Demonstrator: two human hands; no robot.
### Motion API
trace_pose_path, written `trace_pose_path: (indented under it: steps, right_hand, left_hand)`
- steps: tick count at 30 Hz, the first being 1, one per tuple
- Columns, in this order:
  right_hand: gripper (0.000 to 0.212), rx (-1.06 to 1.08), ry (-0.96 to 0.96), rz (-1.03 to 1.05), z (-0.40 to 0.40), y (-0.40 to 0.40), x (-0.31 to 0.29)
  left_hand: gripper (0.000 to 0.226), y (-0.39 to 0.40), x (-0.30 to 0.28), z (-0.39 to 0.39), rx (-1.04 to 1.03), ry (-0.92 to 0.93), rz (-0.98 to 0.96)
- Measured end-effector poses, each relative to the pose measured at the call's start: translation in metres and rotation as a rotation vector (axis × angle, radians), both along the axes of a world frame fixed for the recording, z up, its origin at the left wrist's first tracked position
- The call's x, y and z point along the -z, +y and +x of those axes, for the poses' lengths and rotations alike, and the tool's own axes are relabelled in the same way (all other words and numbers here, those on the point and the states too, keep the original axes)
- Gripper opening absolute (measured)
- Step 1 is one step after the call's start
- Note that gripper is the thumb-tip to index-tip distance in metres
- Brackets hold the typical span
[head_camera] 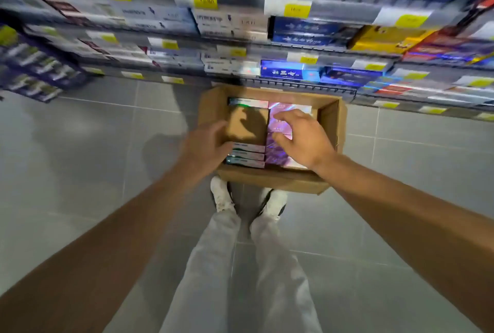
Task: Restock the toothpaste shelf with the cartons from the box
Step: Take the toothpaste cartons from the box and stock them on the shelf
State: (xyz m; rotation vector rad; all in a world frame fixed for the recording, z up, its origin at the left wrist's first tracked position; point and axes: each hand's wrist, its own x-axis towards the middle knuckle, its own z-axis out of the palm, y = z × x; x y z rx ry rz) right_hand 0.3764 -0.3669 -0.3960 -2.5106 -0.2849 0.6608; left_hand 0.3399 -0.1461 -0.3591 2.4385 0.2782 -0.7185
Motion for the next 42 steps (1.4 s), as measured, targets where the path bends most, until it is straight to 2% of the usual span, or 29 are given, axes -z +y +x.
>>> trace_pose_path:
  steps: [7, 13, 18, 22, 25, 28, 31, 35, 37, 39, 40, 42]
  right_hand:
    - [0.043, 0.118, 0.11, -0.005, -0.027, 0.008, 0.178]
    - [0.033, 0.081, 0.141, -0.044, -0.031, 0.021, 0.322]
    - [0.042, 0.001, 0.191, -0.08, -0.029, 0.043, 0.42]
    - [0.057, -0.112, 0.206, -0.12, -0.026, 0.058, 0.481]
    - [0.066, -0.201, 0.257, -0.176, -0.026, 0.064, 0.51]
    - [0.055, -0.247, 0.175, -0.206, -0.026, 0.067, 0.524]
    - [0.039, -0.141, 0.087, -0.105, -0.022, 0.064, 0.52]
    - [0.04, 0.063, -0.051, 0.026, -0.013, 0.06, 0.499]
    - [0.038, 0.168, -0.06, 0.052, -0.009, 0.057, 0.491]
    - [0.038, 0.274, -0.029, 0.086, -0.006, 0.053, 0.488]
    - [0.042, 0.307, -0.012, 0.113, -0.006, 0.051, 0.49]
    - [0.058, 0.358, 0.031, 0.144, -0.007, 0.048, 0.491]
  left_hand:
    - [0.05, 0.008, 0.18, -0.009, 0.033, 0.101, -0.004]
    - [0.05, 0.011, 0.314, -0.011, 0.051, 0.158, -0.016]
    - [0.051, 0.014, 0.395, -0.012, 0.012, 0.206, -0.033]
    - [0.05, 0.016, 0.439, -0.016, -0.038, 0.218, -0.11]
    - [0.052, 0.016, 0.46, -0.016, -0.092, 0.231, -0.164]
    - [0.051, 0.015, 0.473, -0.014, -0.129, 0.222, -0.178]
    - [0.041, 0.015, 0.479, -0.011, -0.11, 0.127, -0.137]
    - [0.033, 0.006, 0.49, -0.007, -0.065, 0.063, -0.035]
    - [0.041, 0.001, 0.504, -0.004, 0.042, 0.09, 0.028]
    - [0.043, -0.003, 0.518, -0.004, 0.283, 0.208, 0.169]
    - [0.042, -0.005, 0.523, -0.005, 0.402, 0.28, 0.254]
    - [0.042, -0.007, 0.529, -0.008, 0.507, 0.361, 0.341]
